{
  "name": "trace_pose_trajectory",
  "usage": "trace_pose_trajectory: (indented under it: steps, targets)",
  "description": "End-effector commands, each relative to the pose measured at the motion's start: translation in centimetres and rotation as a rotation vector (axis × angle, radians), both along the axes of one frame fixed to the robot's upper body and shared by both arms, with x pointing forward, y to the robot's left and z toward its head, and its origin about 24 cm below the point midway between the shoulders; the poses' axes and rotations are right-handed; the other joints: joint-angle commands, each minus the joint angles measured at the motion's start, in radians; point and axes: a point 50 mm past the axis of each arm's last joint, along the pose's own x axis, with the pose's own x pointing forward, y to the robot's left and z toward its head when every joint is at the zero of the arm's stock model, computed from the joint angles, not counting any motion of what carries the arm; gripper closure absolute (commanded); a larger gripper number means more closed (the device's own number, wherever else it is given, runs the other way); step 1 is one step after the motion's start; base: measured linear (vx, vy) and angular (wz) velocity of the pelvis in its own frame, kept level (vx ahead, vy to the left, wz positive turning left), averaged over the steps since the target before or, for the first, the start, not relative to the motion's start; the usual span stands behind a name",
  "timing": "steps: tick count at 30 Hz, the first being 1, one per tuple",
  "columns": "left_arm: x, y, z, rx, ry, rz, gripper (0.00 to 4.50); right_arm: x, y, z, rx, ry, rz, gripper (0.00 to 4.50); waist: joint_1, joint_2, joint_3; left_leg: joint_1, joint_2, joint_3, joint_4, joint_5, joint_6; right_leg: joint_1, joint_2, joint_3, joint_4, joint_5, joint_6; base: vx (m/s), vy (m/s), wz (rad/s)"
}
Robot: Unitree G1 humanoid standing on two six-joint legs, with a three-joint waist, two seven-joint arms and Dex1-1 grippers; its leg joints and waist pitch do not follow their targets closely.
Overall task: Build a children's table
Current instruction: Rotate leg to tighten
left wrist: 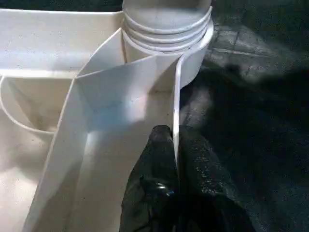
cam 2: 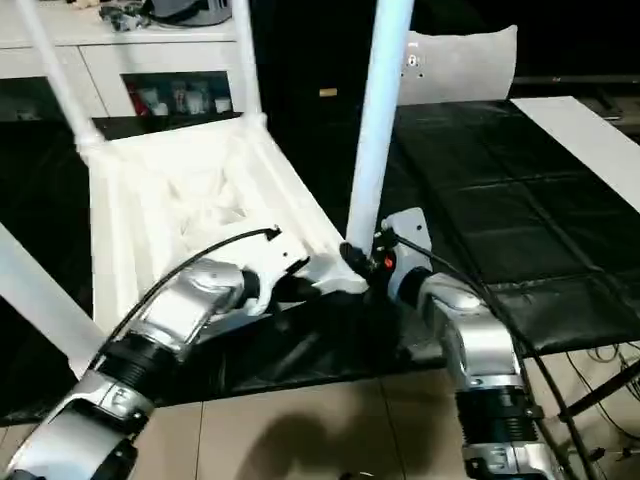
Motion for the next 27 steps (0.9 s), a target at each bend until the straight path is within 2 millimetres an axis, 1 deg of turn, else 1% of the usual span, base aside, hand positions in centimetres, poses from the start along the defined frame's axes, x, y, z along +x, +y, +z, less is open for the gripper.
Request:
trace_pose_trajectory:
  steps: [1, 2, 3, 4, 5, 6, 7, 9, 10, 11, 12, 14, 15, 16, 18, 19, 20, 21, 22, 23, 24, 25, 26, 27]
  targets:
    - [-0.5, -1.7, 1.0, -0.085, -0.048, -0.079, 4.50, -0.7, 2.1, -0.3, 0.042, 0.019, 0.138, 1.56, 0.009, -0.019, -0.061, -0.024, 0.007, 0.003, -0.063, -0.078, 0.104, 0.069, -0.053, 0.045, -0.086, -0.420, -0.040, 0.000, 0.000, 0.00]
    - [-0.5, -1.6, 1.0, -0.078, -0.057, -0.083, 4.50, -0.8, 2.0, -0.3, 0.038, 0.014, 0.141, 1.50, 0.011, -0.017, -0.062, -0.024, 0.009, 0.004, -0.063, -0.066, 0.110, 0.071, -0.054, 0.049, -0.079, -0.385, -0.056, 0.000, 0.000, 0.00]
    - [-0.5, -1.5, 1.0, -0.075, -0.062, -0.086, 4.50, -0.8, 2.0, -0.2, 0.037, 0.010, 0.147, 1.45, 0.011, -0.018, -0.061, -0.023, 0.010, 0.004, -0.064, -0.064, 0.114, 0.070, -0.054, 0.050, -0.078, -0.371, -0.069, 0.000, 0.000, 0.00]
    - [-0.6, -1.3, 0.9, -0.067, -0.072, -0.099, 4.50, -0.9, 1.7, -0.1, 0.030, 0.000, 0.162, 1.36, 0.011, -0.016, -0.060, -0.023, 0.009, 0.004, -0.064, -0.066, 0.115, 0.071, -0.054, 0.050, -0.079, -0.372, -0.072, 0.000, 0.000, 0.00]
    - [-0.7, -0.9, 0.8, -0.049, -0.091, -0.141, 4.50, -1.1, 1.1, 0.1, 0.013, -0.021, 0.203, 1.23, 0.013, -0.017, -0.059, -0.022, 0.009, 0.005, -0.065, -0.079, 0.114, 0.071, -0.055, 0.049, -0.082, -0.389, -0.069, 0.000, 0.000, 0.00]
    - [-0.7, -0.8, 0.8, -0.047, -0.091, -0.147, 4.50, -1.2, 1.0, 0.1, 0.010, -0.024, 0.211, 1.23, 0.014, -0.018, -0.058, -0.022, 0.007, 0.007, -0.063, -0.088, 0.117, 0.071, -0.055, 0.051, -0.083, -0.404, -0.063, 0.000, 0.000, 0.00]
    - [-0.9, -0.3, 0.7, -0.029, -0.093, -0.200, 4.50, -1.4, 0.2, 0.4, -0.031, -0.058, 0.275, 1.05, 0.017, -0.018, -0.057, -0.022, 0.008, 0.007, -0.064, -0.096, 0.118, 0.072, -0.057, 0.050, -0.085, -0.421, -0.054, 0.000, 0.000, 0.00]
    - [-1.1, 0.1, 0.6, -0.018, -0.091, -0.253, 4.50, -1.7, -0.4, 0.5, -0.071, -0.071, 0.335, 0.93, 0.020, -0.016, -0.056, -0.020, 0.009, 0.006, -0.065, -0.106, 0.117, 0.069, -0.057, 0.050, -0.087, -0.437, -0.050, 0.000, 0.000, 0.00]
    - [-1.2, 0.3, 0.6, -0.016, -0.090, -0.276, 4.50, -1.8, -0.6, 0.6, -0.082, -0.068, 0.359, 0.86, 0.020, -0.017, -0.057, -0.021, 0.009, 0.007, -0.065, -0.105, 0.117, 0.071, -0.056, 0.051, -0.085, -0.432, -0.050, 0.000, 0.000, 0.00]
    - [-1.4, 0.8, 0.5, 0.010, -0.109, -0.347, 4.50, -2.1, -1.2, 0.8, -0.112, -0.070, 0.425, 0.86, 0.020, -0.016, -0.056, -0.021, 0.009, 0.007, -0.065, -0.105, 0.118, 0.070, -0.057, 0.052, -0.085, -0.430, -0.052, 0.000, 0.000, 0.00]
    - [-1.4, 0.9, 0.5, 0.013, -0.111, -0.356, 4.50, -2.1, -1.3, 0.9, -0.114, -0.069, 0.433, 0.86, 0.022, -0.016, -0.056, -0.020, 0.010, 0.006, -0.065, -0.108, 0.120, 0.069, -0.057, 0.051, -0.086, -0.433, -0.052, 0.000, 0.000, 0.00]
    - [-1.6, 1.5, 0.5, 0.042, -0.116, -0.447, 4.50, -2.5, -1.9, 1.1, -0.123, -0.061, 0.511, 0.86, 0.026, -0.017, -0.058, -0.019, 0.014, 0.005, -0.065, -0.101, 0.123, 0.069, -0.057, 0.054, -0.079, -0.401, -0.067, 0.000, 0.000, 0.00]
    - [-1.8, 1.7, 0.5, 0.042, -0.111, -0.478, 4.50, -2.6, -2.0, 1.2, -0.122, -0.057, 0.538, 0.86, 0.031, -0.019, -0.059, -0.017, 0.017, 0.005, -0.066, -0.098, 0.128, 0.067, -0.058, 0.056, -0.076, -0.389, -0.077, 0.000, 0.000, 0.00]
    - [-2.0, 1.9, 0.5, 0.039, -0.098, -0.514, 4.50, -2.8, -2.1, 1.3, -0.116, -0.051, 0.572, 1.03, 0.034, -0.018, -0.059, -0.016, 0.019, 0.005, -0.066, -0.094, 0.128, 0.068, -0.060, 0.057, -0.073, -0.381, -0.084, 0.000, 0.000, 0.00]
    - [-2.2, 2.2, 0.6, 0.036, -0.074, -0.560, 4.50, -3.0, -2.3, 1.5, -0.099, -0.042, 0.621, 1.22, 0.050, -0.016, -0.061, -0.012, 0.025, 0.006, -0.066, -0.069, 0.129, 0.065, -0.061, 0.062, -0.063, -0.329, -0.114, 0.000, 0.000, 0.00]
    - [-2.3, 2.5, 0.6, 0.046, -0.066, -0.594, 4.50, -3.5, -2.4, 1.5, -0.087, -0.020, 0.676, 1.22, 0.054, -0.021, -0.061, -0.011, 0.028, 0.006, -0.066, -0.057, 0.130, 0.065, -0.061, 0.063, -0.058, -0.302, -0.130, 0.000, 0.000, 0.00]
    - [-2.4, 2.7, 0.6, 0.055, -0.060, -0.617, 4.50, -3.9, -2.5, 1.5, -0.084, -0.002, 0.720, 1.42, 0.057, -0.020, -0.062, -0.013, 0.028, 0.006, -0.066, -0.051, 0.132, 0.068, -0.061, 0.063, -0.054, -0.289, -0.136, 0.000, 0.000, 0.00]
    - [-2.4, 2.7, 0.6, 0.055, -0.060, -0.617, 4.50, -3.9, -2.5, 1.5, -0.084, -0.002, 0.720, 1.57, 0.064, -0.019, -0.062, -0.013, 0.031, 0.007, -0.065, -0.043, 0.137, 0.069, -0.063, 0.067, -0.050, -0.269, -0.141, 0.000, 0.000, 0.00]
    - [-2.5, 3.1, 0.7, 0.067, -0.057, -0.660, 4.50, -4.4, -2.5, 1.5, -0.075, 0.026, 0.775, 1.65, 0.066, -0.021, -0.062, -0.014, 0.030, 0.008, -0.064, -0.040, 0.137, 0.069, -0.063, 0.067, -0.049, -0.263, -0.143, 0.000, 0.000, 0.00]
    - [-2.5, 3.2, 0.8, 0.069, -0.055, -0.674, 4.50, -4.5, -2.6, 1.5, -0.070, 0.032, 0.789, 1.65, 0.071, -0.023, -0.061, -0.012, 0.029, 0.009, -0.064, -0.044, 0.137, 0.069, -0.065, 0.067, -0.049, -0.269, -0.143, 0.000, 0.000, 0.00]
    - [-2.5, 3.3, 0.8, 0.070, -0.052, -0.688, 4.50, -4.6, -2.5, 1.6, -0.065, 0.036, 0.802, 1.68, 0.072, -0.023, -0.060, -0.014, 0.029, 0.009, -0.065, -0.045, 0.136, 0.069, -0.065, 0.068, -0.050, -0.277, -0.142, 0.000, 0.000, 0.00]
    - [-2.6, 3.6, 1.0, 0.068, -0.043, -0.724, 4.50, -4.8, -2.4, 1.6, -0.050, 0.050, 0.824, 1.83, 0.075, -0.026, -0.059, -0.014, 0.026, 0.011, -0.064, -0.056, 0.124, 0.069, -0.065, 0.068, -0.052, -0.304, -0.130, 0.000, 0.000, 0.00]
    - [-2.7, 3.7, 1.1, 0.067, -0.037, -0.739, 4.50, -4.9, -2.4, 1.6, -0.044, 0.056, 0.833, 2.09, 0.077, -0.025, -0.059, -0.014, 0.026, 0.011, -0.065, -0.056, 0.121, 0.069, -0.065, 0.068, -0.053, -0.311, -0.126, 0.000, 0.000, 0.00]
    - [-2.9, 3.8, 1.2, 0.066, -0.025, -0.769, 4.50, -5.1, -2.3, 1.5, -0.037, 0.067, 0.850, 2.09, 0.077, -0.026, -0.059, -0.013, 0.026, 0.010, -0.066, -0.058, 0.113, 0.069, -0.065, 0.067, -0.053, -0.319, -0.121, 0.000, 0.000, 0.00]
